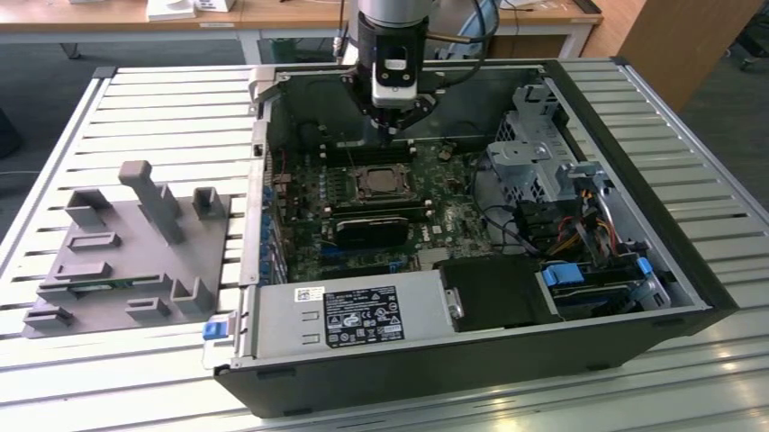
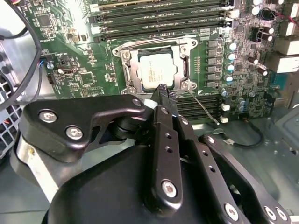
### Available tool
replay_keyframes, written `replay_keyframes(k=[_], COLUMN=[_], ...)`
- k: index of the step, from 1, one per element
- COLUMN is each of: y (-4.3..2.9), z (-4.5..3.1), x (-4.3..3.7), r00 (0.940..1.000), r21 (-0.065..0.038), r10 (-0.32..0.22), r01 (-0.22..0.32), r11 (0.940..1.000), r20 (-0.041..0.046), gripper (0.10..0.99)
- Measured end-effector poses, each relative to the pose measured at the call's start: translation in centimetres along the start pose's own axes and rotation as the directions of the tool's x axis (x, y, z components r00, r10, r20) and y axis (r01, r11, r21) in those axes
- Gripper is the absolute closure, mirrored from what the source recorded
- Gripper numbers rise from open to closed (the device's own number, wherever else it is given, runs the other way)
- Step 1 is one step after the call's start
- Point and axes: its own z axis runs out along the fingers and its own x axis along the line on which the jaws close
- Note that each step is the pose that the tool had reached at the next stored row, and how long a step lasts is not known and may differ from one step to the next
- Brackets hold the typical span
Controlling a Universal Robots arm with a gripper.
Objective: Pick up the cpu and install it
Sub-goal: 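Install the first cpu locking lever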
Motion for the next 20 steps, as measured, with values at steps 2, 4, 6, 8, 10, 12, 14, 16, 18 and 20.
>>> replay_keyframes(k=[2,4,6,8,10,12,14,16,18,20], y=[0.00,0.00,0.00,0.00,0.00,0.00,0.00,0.00,0.00,-0.01], z=[0.00,0.00,0.00,0.00,0.00,0.00,0.00,0.00,0.00,0.01], x=[0.00,0.00,0.00,0.00,0.00,0.00,0.00,0.00,0.00,0.00], r00=[0.9999,0.9997,0.9994,0.9990,0.9983,0.9974,0.9962,0.9941,0.9900,0.9843], r21=[0.000,0.000,0.000,0.000,0.000,0.000,0.000,0.000,0.000,0.000], r10=[-0.011,-0.022,-0.033,-0.045,-0.059,-0.073,-0.088,-0.109,-0.141,-0.176], r01=[0.011,0.022,0.033,0.045,0.059,0.073,0.088,0.109,0.141,0.176], r11=[0.9999,0.9997,0.9994,0.9990,0.9983,0.9974,0.9962,0.9941,0.9900,0.9843], r20=[-0.0001,-0.0002,-0.0004,-0.0005,-0.0006,-0.0008,-0.0010,-0.0012,-0.0016,-0.0021], gripper=[0.980,0.980,0.980,0.980,0.980,0.980,0.980,0.980,0.980,0.980])
